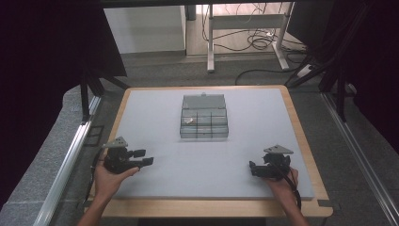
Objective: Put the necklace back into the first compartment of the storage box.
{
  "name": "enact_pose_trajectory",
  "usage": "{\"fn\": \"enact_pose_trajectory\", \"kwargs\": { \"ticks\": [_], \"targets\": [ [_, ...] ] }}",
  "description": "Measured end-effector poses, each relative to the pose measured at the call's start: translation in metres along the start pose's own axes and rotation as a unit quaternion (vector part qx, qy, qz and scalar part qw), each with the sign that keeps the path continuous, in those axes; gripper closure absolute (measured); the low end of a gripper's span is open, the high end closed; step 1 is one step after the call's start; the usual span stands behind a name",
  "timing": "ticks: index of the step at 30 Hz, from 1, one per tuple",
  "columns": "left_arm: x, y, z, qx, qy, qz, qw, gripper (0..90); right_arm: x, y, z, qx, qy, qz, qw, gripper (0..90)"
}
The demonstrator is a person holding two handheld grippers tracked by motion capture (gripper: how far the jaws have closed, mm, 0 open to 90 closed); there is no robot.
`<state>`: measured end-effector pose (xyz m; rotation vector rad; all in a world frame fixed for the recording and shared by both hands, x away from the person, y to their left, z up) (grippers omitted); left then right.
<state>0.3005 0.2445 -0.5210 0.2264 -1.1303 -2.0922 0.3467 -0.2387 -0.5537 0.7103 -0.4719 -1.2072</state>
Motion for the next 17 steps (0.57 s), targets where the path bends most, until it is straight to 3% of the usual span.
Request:
{"fn": "enact_pose_trajectory", "kwargs": {
  "ticks": [3,17],
  "targets": [
    [-0.0006,-0.0083,-0.0050,-0.017,0.007,-0.001,0.9998,41.5,0.0000,0.0000,0.0000,0.000,0.000,0.000,1.0000,5.5],
    [-0.0075,-0.0133,-0.0066,-0.017,0.016,0.011,0.9997,39.2,0.0000,0.0007,-0.0001,-0.002,0.001,0.000,1.0000,5.5]
  ]
}}
Point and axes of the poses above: each handheld gripper's, and its own axes: z roughly backward along the jaws, y roughly out of its top, x roughly to its right, the point moved 3 cm from there along -z, roughly forward along the jaws, and after that the axes turned 8 degrees about -z, right-handed, at the moved point
